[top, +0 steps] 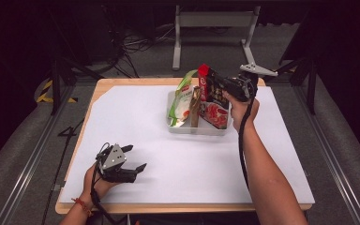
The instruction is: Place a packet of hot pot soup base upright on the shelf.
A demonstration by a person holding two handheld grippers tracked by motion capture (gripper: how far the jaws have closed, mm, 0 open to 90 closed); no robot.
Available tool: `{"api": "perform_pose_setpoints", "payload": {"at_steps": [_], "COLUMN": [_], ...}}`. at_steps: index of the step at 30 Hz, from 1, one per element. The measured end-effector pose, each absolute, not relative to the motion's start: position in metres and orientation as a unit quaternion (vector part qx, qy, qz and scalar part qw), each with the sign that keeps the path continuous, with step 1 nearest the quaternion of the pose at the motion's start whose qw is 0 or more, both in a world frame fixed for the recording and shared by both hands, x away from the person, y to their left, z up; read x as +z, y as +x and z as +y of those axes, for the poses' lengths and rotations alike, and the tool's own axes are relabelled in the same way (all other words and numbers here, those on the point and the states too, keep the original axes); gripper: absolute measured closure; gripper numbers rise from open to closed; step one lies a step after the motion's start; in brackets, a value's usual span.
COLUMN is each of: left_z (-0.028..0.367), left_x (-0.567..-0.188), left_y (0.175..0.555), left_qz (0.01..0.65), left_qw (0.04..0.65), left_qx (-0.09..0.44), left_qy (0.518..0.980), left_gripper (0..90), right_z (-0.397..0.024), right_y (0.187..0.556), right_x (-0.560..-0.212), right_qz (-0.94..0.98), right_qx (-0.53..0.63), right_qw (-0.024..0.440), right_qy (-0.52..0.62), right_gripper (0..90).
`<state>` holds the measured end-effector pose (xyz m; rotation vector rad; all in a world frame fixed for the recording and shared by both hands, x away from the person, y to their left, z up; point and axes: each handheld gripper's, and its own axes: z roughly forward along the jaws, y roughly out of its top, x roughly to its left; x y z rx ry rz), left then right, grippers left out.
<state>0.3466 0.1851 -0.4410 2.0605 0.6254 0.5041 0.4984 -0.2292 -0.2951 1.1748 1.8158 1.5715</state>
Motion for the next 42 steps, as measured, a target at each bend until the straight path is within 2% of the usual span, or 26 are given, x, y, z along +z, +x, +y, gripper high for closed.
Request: {"api": "perform_pose_setpoints", "payload": {"at_steps": [21,27,42], "left_z": [0.184,0.185,0.185], "left_x": [-0.442,-0.443,-0.443], "left_y": [0.346,0.348,0.349], "left_qz": [0.255,0.258,0.253], "left_qw": [0.445,0.446,0.45], "left_qx": [0.205,0.202,0.199], "left_qy": [0.834,0.833,0.833], "left_gripper": [18.5,18.6,18.7], "right_z": [-0.247,-0.258,-0.26], "right_y": [0.487,0.486,0.483], "right_x": [-0.305,-0.31,-0.312], "right_qz": [0.672,0.67,0.682], "right_qx": [0.551,0.557,0.543], "right_qw": [0.251,0.236,0.245], "right_qy": [0.426,0.431,0.424], "right_gripper": [87.6,87.4,86.4]}}
